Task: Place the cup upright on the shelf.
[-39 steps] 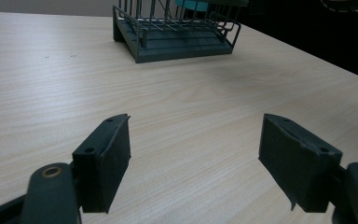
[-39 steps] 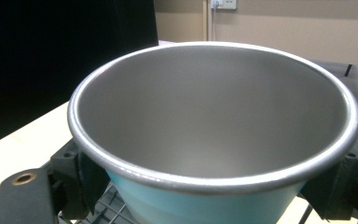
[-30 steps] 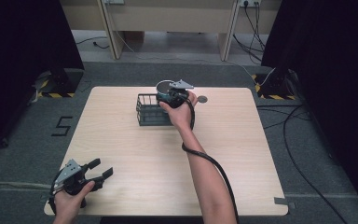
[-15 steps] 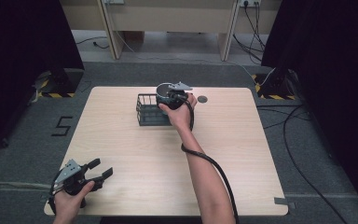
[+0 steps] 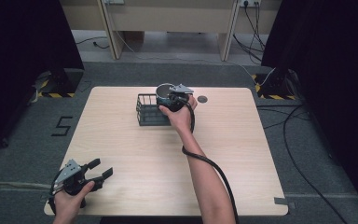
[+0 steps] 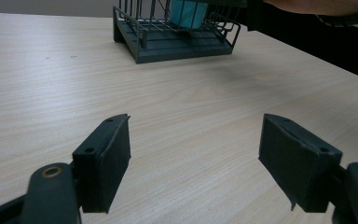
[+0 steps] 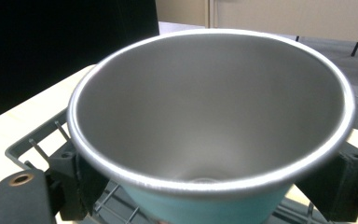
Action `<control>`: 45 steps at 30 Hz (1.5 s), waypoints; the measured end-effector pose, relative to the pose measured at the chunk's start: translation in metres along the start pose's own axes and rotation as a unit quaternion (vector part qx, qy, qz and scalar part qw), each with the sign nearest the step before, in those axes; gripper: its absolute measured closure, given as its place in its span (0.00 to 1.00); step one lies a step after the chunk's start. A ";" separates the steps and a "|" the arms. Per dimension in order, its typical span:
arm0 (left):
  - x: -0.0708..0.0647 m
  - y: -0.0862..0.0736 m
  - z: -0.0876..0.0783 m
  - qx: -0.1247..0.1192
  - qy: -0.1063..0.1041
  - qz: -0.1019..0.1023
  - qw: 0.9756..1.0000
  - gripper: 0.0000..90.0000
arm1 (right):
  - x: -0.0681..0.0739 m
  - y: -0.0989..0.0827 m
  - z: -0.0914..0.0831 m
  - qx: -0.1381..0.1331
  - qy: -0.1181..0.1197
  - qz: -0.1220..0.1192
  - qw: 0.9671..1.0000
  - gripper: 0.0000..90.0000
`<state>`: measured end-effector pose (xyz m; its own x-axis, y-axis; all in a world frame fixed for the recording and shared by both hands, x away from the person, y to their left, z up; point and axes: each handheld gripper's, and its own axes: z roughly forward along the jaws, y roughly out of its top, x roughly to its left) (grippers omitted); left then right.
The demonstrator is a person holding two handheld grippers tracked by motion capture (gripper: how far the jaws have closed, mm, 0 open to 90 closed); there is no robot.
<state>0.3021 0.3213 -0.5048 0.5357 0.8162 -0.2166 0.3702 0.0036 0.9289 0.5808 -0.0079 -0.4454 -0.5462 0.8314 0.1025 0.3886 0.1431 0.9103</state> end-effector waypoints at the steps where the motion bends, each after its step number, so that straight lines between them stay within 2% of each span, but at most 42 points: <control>1: 0.000 0.000 0.000 0.000 0.000 0.000 1.000 0.27 | 0.000 -0.001 -0.002 -0.001 -0.001 -0.004 1.000 0.16; 27: -0.001 0.000 0.001 0.000 0.001 0.002 1.000 0.27 | 0.000 -0.011 -0.038 -0.020 -0.001 -0.006 1.000 0.16; 45: -0.002 0.000 0.001 0.002 0.001 0.003 1.000 0.27 | 0.002 -0.021 -0.076 -0.039 0.011 -0.016 0.999 0.16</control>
<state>0.3022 0.3190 -0.5050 0.5365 0.8170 -0.2112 0.3700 -0.0028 0.9290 0.5148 -0.0503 -0.4341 -0.5740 0.8148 0.0814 0.3128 0.1263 0.9414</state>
